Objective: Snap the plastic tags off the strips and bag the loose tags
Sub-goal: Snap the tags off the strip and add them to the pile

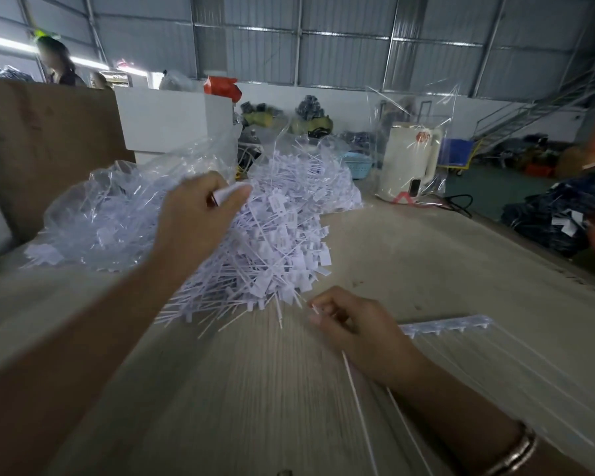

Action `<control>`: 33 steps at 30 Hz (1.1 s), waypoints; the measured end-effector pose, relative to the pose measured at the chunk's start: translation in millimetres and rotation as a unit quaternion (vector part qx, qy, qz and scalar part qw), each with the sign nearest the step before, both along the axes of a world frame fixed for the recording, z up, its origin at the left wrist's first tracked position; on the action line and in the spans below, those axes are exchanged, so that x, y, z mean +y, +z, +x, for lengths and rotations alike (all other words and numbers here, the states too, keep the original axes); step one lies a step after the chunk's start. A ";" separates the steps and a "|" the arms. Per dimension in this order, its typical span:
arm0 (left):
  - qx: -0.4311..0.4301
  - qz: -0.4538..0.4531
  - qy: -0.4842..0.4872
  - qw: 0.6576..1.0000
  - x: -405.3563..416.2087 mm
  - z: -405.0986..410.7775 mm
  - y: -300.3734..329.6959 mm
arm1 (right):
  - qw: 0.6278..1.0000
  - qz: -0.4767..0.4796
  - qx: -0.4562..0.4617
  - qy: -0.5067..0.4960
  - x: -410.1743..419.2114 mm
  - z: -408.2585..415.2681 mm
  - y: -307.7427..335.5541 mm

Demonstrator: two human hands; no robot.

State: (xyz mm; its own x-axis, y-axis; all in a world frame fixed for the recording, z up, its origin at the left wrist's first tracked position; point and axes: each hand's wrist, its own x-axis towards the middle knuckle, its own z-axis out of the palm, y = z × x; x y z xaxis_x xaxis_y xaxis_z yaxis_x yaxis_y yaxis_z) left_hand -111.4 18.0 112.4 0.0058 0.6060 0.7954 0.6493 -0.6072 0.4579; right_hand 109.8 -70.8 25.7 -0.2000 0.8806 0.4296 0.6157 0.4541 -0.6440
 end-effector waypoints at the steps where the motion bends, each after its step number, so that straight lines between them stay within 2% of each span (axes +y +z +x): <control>1: 0.032 0.023 0.057 0.998 16.1 -4.6 6.7 | 1.000 0.006 -0.006 0.007 0.1 -1.2 -1.3; 4: 0.124 -0.001 0.216 0.968 50.1 -13.4 12.0 | 1.000 0.013 -0.012 0.018 -0.1 1.0 -2.9; 7: 0.160 0.012 0.254 0.954 42.1 -4.6 8.8 | 1.000 0.019 -0.001 0.011 1.2 1.8 -2.7; 9: 0.175 0.078 0.204 0.960 16.7 12.5 8.3 | 1.000 0.024 -0.004 0.005 0.7 -0.9 -2.4; 10: 0.172 0.090 0.143 0.971 -0.3 21.9 5.2 | 1.000 0.025 -0.005 0.004 -0.1 -2.9 -1.9; 11: 0.158 0.059 0.063 0.984 -18.5 32.1 -2.0 | 1.000 0.029 -0.003 0.004 -1.2 -4.6 -0.5; 13: 0.130 -0.102 -0.083 0.983 -54.3 49.8 -23.5 | 0.999 0.051 0.004 0.006 -4.5 -7.8 3.1; 15: 0.146 -0.270 -0.146 0.941 -71.3 62.3 -48.9 | 0.997 0.076 -0.002 0.015 -8.8 -11.2 3.8; 17: 0.123 -0.349 -0.201 0.907 -71.8 65.4 -68.1 | 0.997 0.066 -0.020 0.017 -12.5 -13.9 4.2; 19: 0.087 -0.382 -0.231 0.891 -68.5 61.6 -74.0 | 0.997 0.056 -0.045 0.012 -13.9 -14.9 6.4; 21: 0.049 -0.385 -0.221 0.895 -64.6 56.1 -77.2 | 0.998 0.051 -0.034 0.001 -17.4 -16.2 11.5; 24: -0.037 -0.386 -0.207 0.898 -61.5 51.1 -81.7 | 0.993 0.036 0.110 0.004 -25.3 -18.3 20.7; 26: -0.040 -0.380 -0.199 0.902 -59.4 51.0 -82.9 | 0.984 0.038 0.176 0.003 -27.1 -14.3 25.7; 27: -0.029 -0.377 -0.199 0.904 -58.2 50.7 -83.7 | 0.986 0.048 0.156 -0.010 -25.8 -10.2 27.5; 28: -0.013 -0.373 -0.200 0.906 -58.0 50.3 -84.1 | 0.993 0.063 0.099 -0.030 -23.3 -5.4 28.3; 31: 0.035 -0.352 -0.228 0.907 -58.2 46.5 -85.9 | 0.981 0.083 -0.165 -0.055 -12.8 6.5 21.5; 33: 0.047 -0.342 -0.249 0.905 -58.4 43.9 -87.1 | 0.969 0.062 -0.239 -0.022 -6.5 9.3 12.2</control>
State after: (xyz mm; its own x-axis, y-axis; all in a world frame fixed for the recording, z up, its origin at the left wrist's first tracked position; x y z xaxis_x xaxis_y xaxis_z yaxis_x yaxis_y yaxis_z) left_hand -67.5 -40.4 25.3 0.4618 0.8601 0.2166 0.4282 -0.4300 0.7948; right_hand 119.1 -77.4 37.9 -0.3646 0.8404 0.4009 0.8509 0.4756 -0.2232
